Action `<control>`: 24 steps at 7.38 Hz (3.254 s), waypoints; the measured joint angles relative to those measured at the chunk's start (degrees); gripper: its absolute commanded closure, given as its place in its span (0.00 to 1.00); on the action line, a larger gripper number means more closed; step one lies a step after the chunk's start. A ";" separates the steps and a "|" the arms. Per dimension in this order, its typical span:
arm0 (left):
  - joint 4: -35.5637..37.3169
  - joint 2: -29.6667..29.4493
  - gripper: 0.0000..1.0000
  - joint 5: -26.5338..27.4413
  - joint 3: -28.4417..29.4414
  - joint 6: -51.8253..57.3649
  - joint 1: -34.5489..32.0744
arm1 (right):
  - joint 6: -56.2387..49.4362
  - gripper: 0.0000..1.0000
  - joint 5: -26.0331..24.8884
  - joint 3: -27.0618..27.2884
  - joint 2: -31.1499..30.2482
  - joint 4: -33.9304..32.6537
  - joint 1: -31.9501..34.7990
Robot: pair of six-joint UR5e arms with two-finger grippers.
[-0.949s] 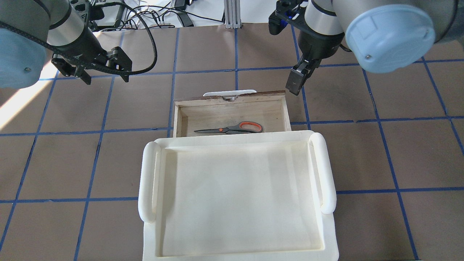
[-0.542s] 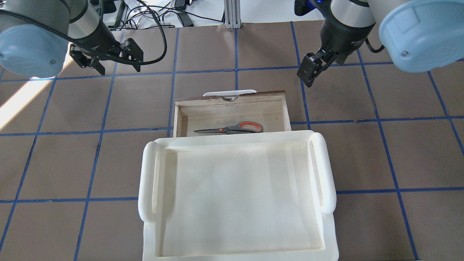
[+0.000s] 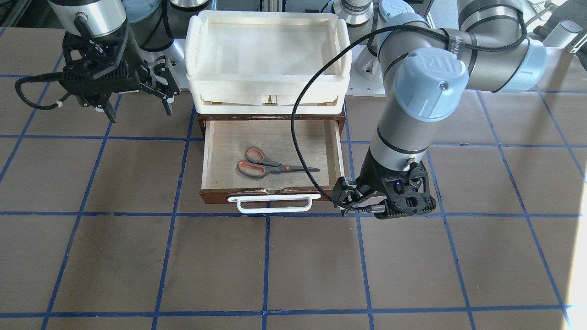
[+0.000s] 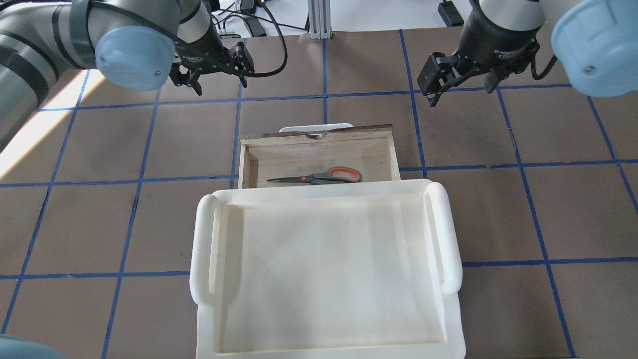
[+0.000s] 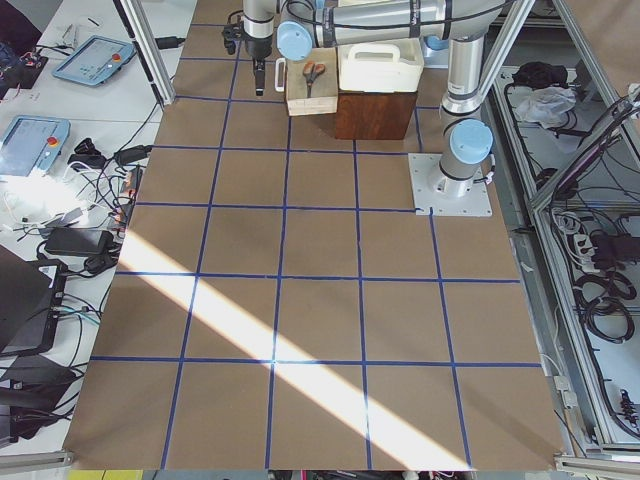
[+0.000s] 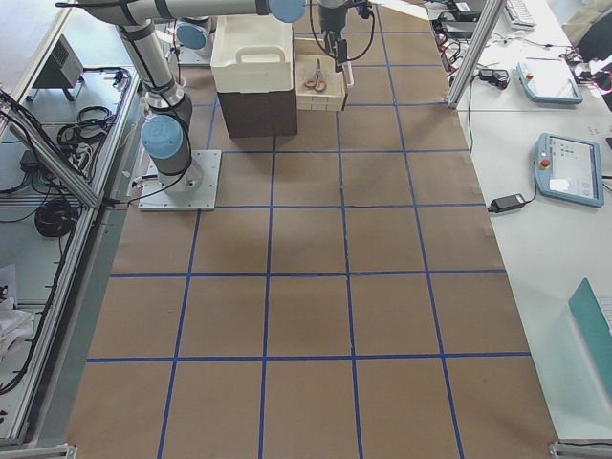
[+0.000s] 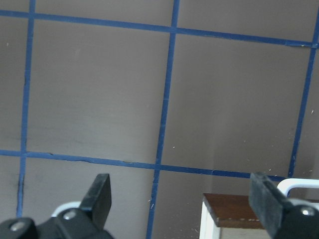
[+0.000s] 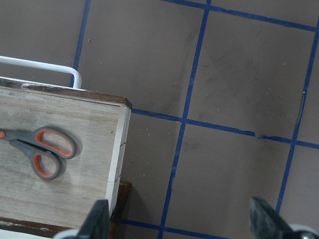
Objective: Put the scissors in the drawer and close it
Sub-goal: 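Move the left gripper over the drawer's white handle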
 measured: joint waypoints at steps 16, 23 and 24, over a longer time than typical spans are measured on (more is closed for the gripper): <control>-8.07 -11.77 0.00 -3.40 5.01 -14.45 -8.77 | 1.98 0.00 1.45 -3.75 2.26 3.71 -0.05; -16.71 -8.79 0.00 -3.58 5.08 -14.51 -8.88 | 2.01 0.00 1.54 -3.71 2.26 3.66 -0.05; -17.95 -8.76 0.00 -3.51 5.09 -14.51 -8.91 | 2.12 0.00 1.55 -3.70 2.26 3.66 -0.05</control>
